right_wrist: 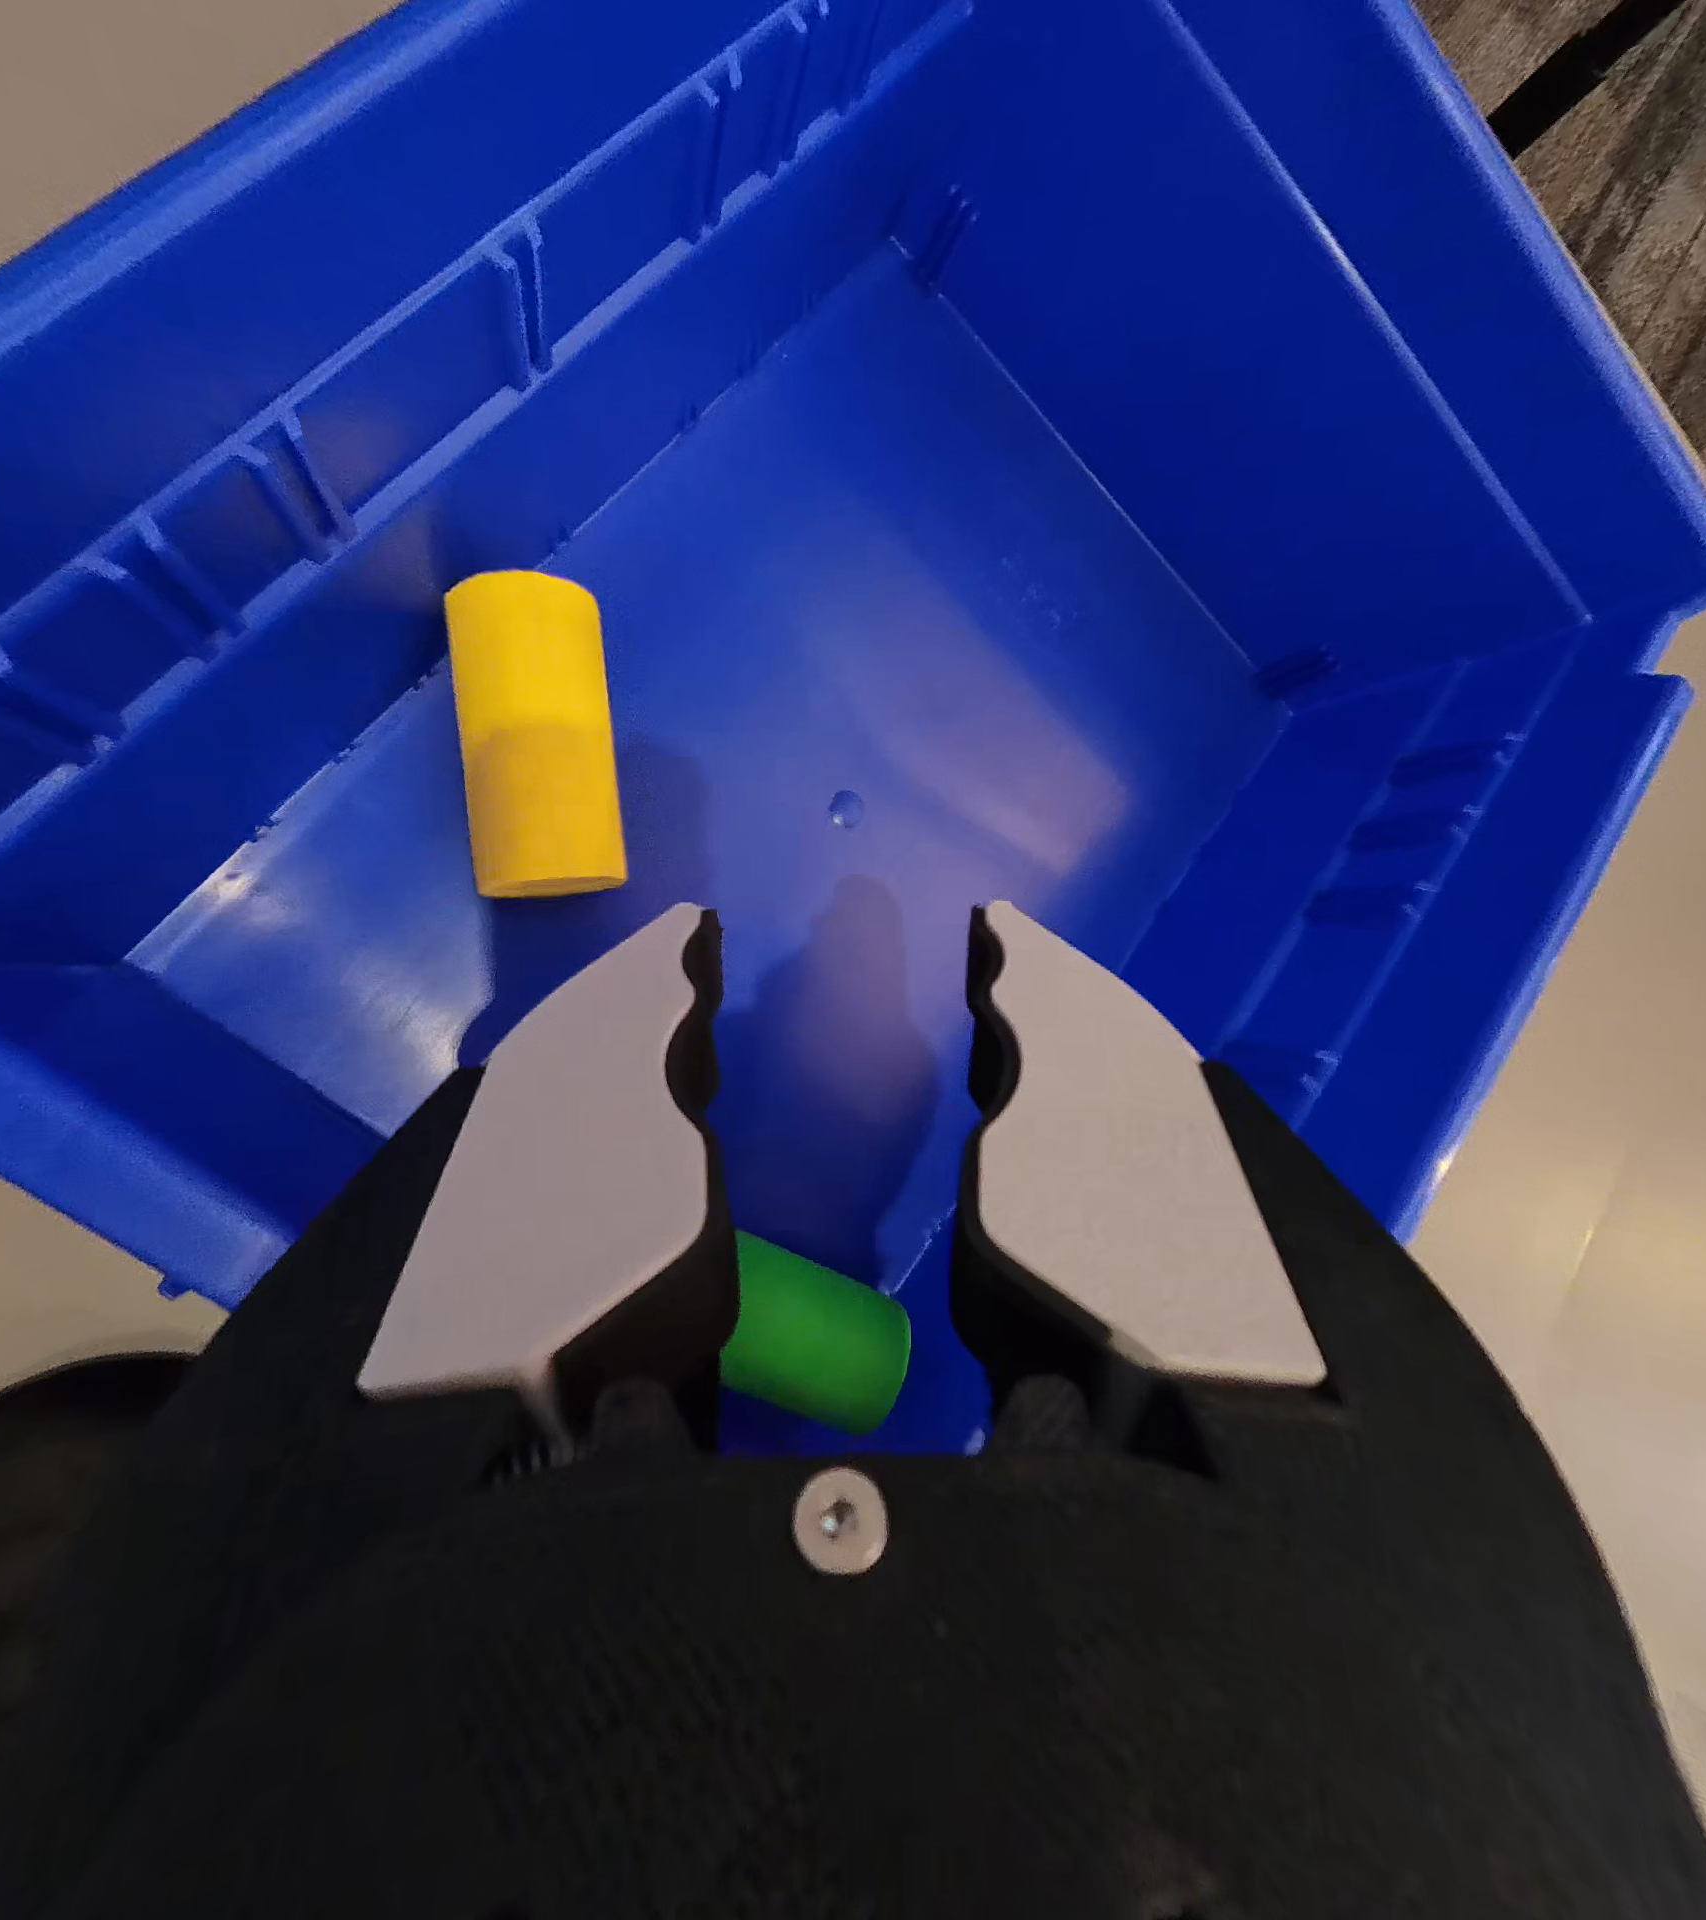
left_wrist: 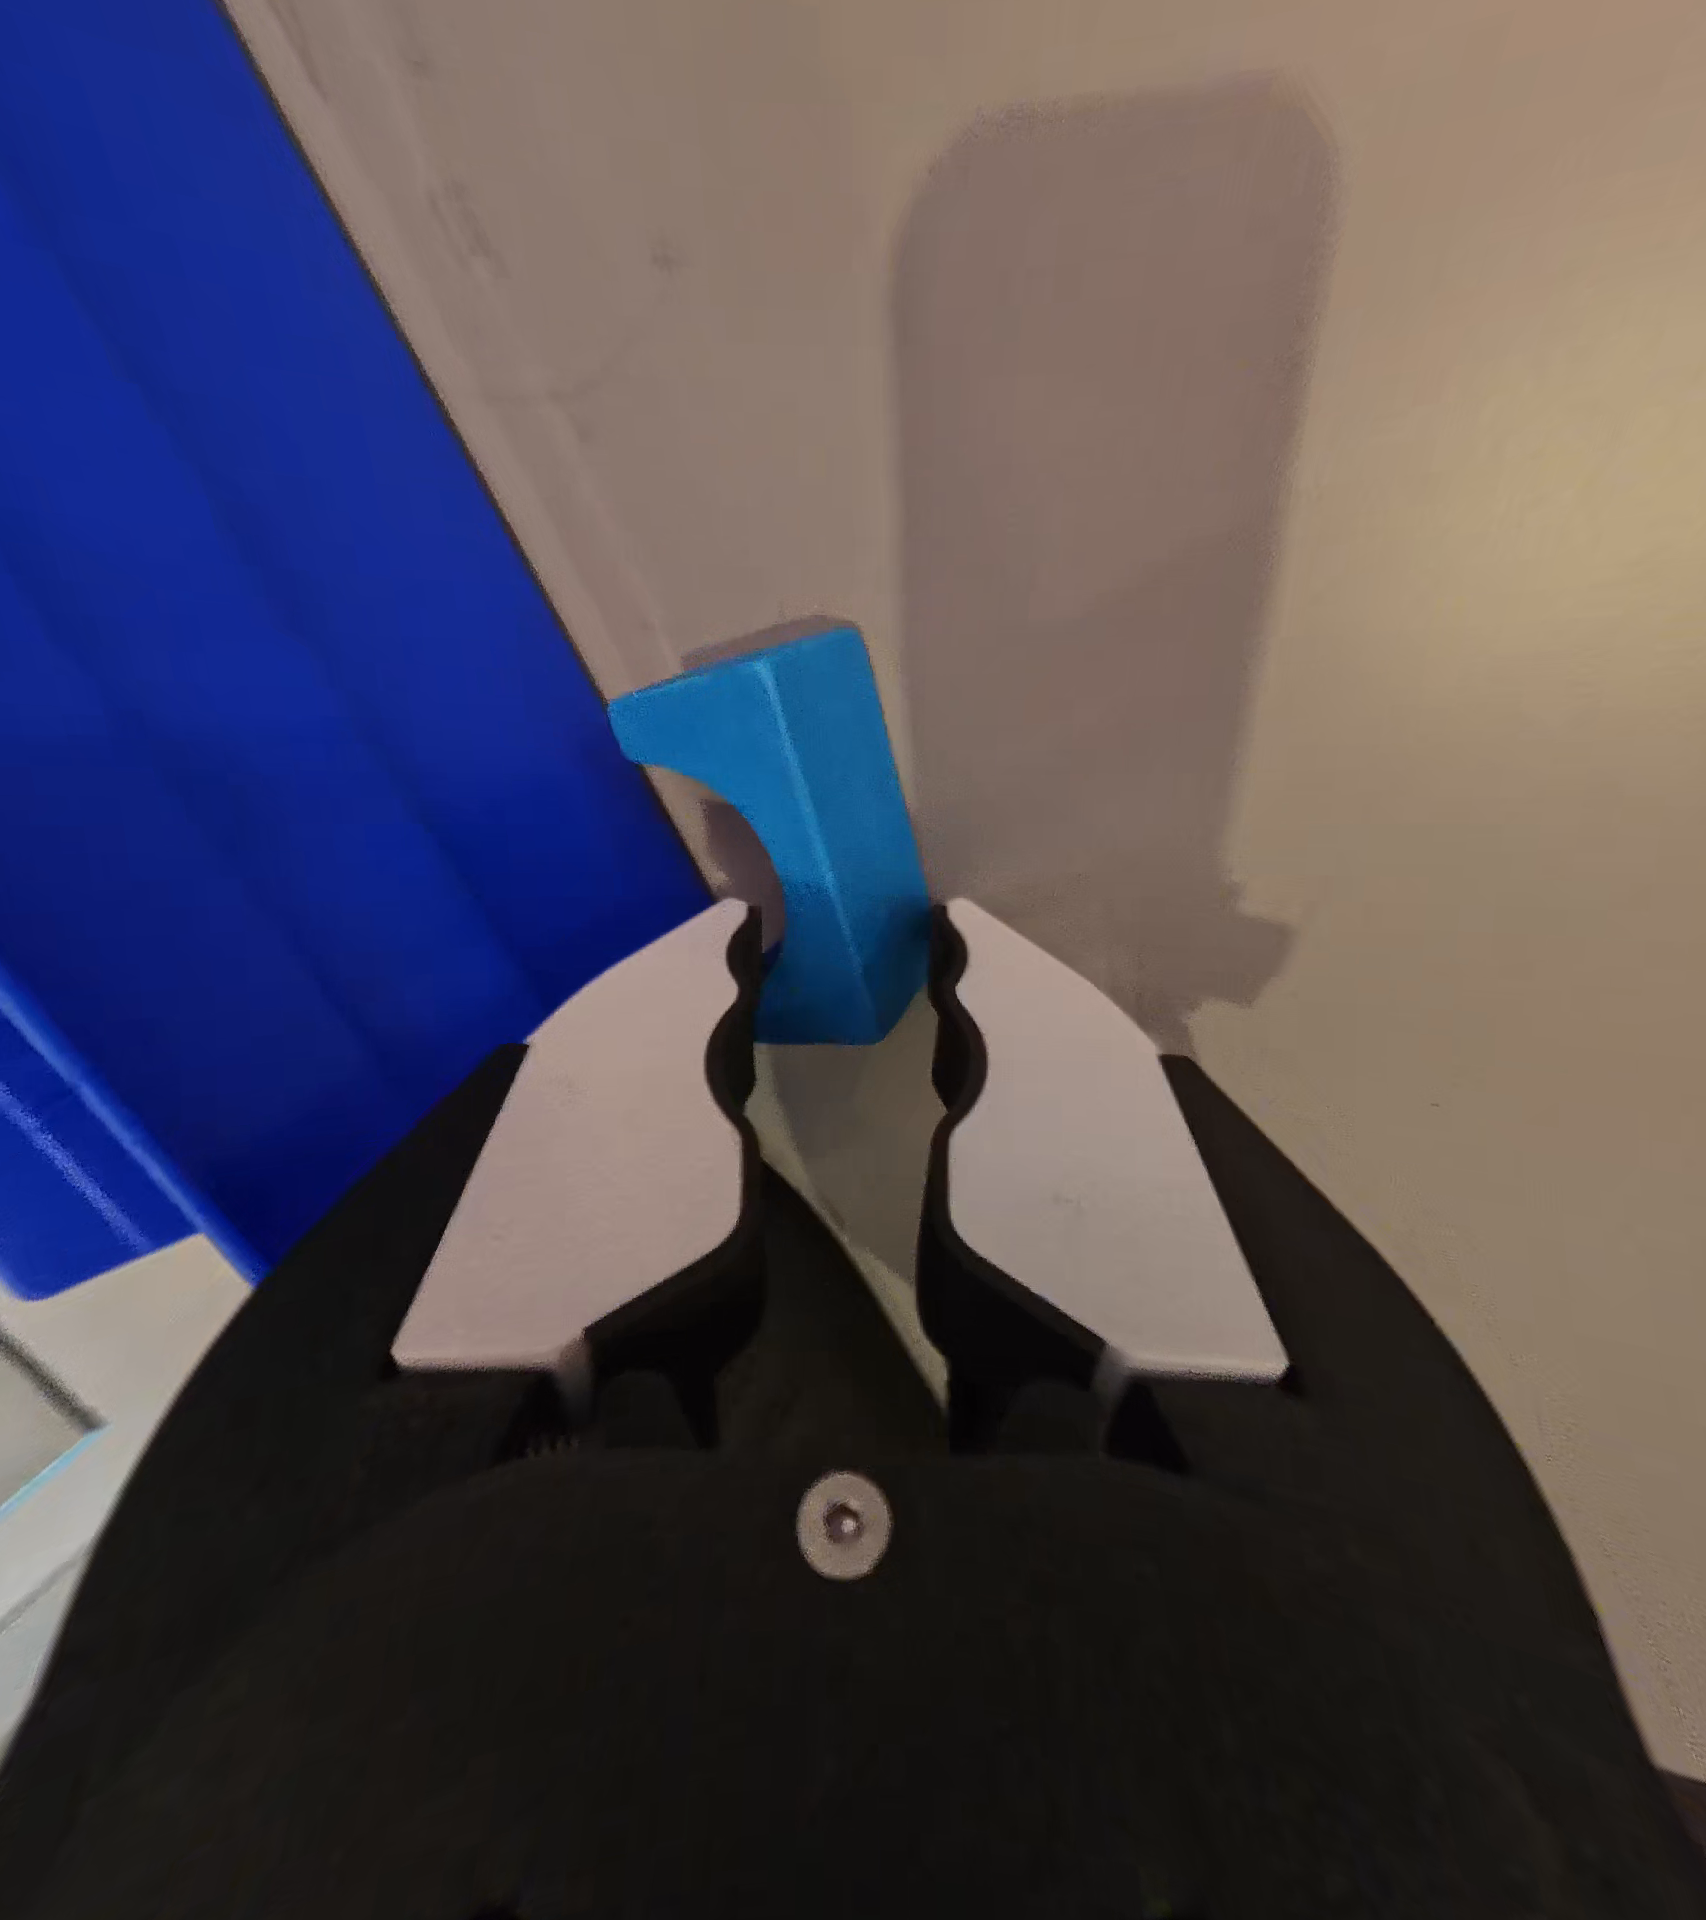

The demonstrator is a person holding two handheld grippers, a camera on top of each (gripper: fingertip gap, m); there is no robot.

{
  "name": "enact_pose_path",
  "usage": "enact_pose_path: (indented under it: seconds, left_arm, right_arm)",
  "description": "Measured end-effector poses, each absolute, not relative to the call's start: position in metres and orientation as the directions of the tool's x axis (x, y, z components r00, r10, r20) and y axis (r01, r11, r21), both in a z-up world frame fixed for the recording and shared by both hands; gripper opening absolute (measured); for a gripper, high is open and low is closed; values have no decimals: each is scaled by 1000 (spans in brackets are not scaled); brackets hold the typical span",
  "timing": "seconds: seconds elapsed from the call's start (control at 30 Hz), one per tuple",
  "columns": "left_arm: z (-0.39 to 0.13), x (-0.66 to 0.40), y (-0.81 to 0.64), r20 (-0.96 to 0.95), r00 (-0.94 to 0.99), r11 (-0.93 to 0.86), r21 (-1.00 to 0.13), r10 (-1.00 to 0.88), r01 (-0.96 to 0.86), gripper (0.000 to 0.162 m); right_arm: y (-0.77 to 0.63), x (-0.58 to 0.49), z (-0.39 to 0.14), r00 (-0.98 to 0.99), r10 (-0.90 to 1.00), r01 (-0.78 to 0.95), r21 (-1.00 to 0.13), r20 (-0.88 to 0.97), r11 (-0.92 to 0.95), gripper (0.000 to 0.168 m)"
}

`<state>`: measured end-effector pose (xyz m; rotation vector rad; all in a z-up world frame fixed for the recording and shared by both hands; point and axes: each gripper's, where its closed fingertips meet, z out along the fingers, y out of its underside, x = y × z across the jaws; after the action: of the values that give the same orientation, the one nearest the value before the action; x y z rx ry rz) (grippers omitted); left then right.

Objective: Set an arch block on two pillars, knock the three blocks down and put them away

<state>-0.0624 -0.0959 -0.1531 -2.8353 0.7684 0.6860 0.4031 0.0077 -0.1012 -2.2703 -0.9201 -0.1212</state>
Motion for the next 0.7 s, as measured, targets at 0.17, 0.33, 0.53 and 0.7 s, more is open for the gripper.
enact_pose_path:
  seconds: [0.17,0.33,0.53,0.7]
  left_arm:
    - [-146,-47,-90,-421,744,-804,-55,-519,-592,20]
    - [-122,-7,-100,-161,771,-734,-239,-616,-636,20]
    - [-47,84,-142,342,445,-560,-548,-828,-621,20]
    - [-13,110,-171,398,168,-394,-596,-902,-700,20]
  right_arm:
    - [-1,406,-77,782,535,597,-633,320,-493,47]
    - [-23,374,-20,787,526,525,-797,321,-299,46]
    - [-123,216,15,302,911,434,-891,283,133,51]
    - [-150,158,12,78,806,500,-722,587,478,52]
